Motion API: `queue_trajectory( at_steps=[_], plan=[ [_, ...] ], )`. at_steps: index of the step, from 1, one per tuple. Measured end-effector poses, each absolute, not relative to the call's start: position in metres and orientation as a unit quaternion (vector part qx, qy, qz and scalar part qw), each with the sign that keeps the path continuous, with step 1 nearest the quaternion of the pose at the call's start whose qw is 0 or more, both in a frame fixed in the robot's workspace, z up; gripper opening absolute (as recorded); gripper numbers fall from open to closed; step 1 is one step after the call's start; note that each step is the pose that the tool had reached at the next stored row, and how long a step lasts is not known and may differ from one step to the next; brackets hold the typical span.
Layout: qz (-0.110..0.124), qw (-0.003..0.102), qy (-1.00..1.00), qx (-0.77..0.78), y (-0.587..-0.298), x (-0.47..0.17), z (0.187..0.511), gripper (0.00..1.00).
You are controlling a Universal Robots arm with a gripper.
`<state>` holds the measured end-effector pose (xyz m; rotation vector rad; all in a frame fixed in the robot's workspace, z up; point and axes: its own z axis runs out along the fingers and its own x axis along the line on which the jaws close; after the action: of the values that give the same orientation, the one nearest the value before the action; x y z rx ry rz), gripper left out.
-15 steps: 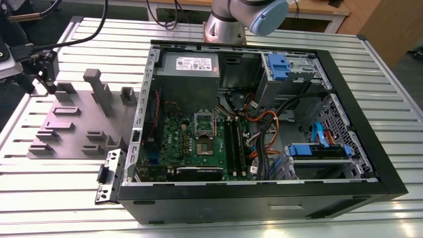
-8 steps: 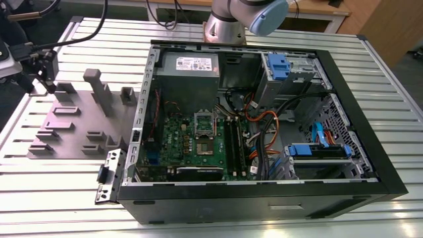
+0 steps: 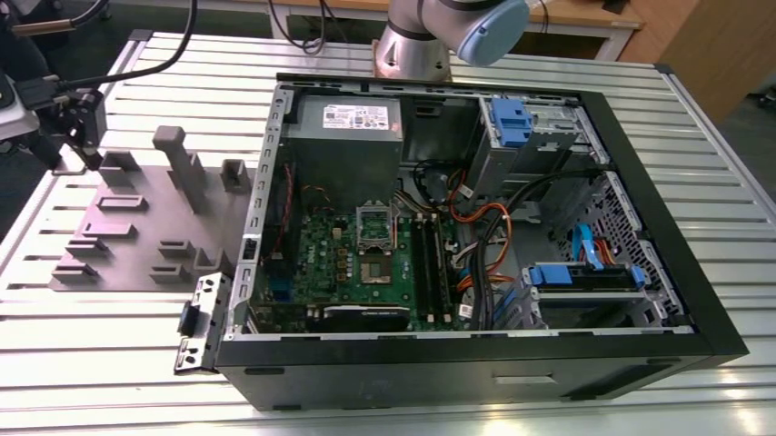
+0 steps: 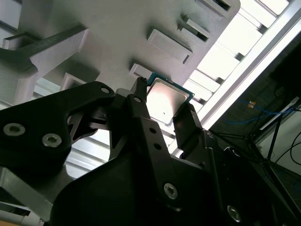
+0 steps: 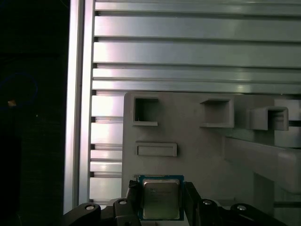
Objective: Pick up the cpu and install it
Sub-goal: 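Pick up the cpu and move it towards the insertion slot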
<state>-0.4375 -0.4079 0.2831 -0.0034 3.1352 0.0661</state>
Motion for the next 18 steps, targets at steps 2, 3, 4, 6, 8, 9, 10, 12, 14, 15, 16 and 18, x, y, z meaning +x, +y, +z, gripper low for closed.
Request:
queue_trajectory(
  at_steps=[2,3,4,6,8,9,10,12,14,15,16,18],
  plan=[
    [0.021,0.003,1.000,-0.001,-0.4079,-0.4375,0.2836,0.47],
    [0.021,0.003,1.000,-0.001,-0.4079,-0.4375,0.2841,0.47],
    [0.021,0.003,1.000,-0.001,-0.4079,-0.4375,0.2843,0.47],
    [0.021,0.003,1.000,-0.001,-0.4079,-0.4375,0.2847,0.47],
    [0.021,0.003,1.000,-0.001,-0.4079,-0.4375,0.2856,0.47],
    [0.021,0.003,1.000,-0.001,-0.4079,-0.4375,0.2862,0.47],
    [0.021,0.003,1.000,-0.001,-0.4079,-0.4375,0.2864,0.47],
    [0.021,0.003,1.000,-0.001,-0.4079,-0.4375,0.2866,0.47],
    [0.021,0.003,1.000,-0.001,-0.4079,-0.4375,0.2869,0.47],
    [0.021,0.003,1.000,-0.001,-0.4079,-0.4375,0.2870,0.47],
    [0.021,0.003,1.000,-0.001,-0.4079,-0.4375,0.2871,0.47],
    [0.021,0.003,1.000,-0.001,-0.4079,-0.4375,0.2874,0.47]
  ],
)
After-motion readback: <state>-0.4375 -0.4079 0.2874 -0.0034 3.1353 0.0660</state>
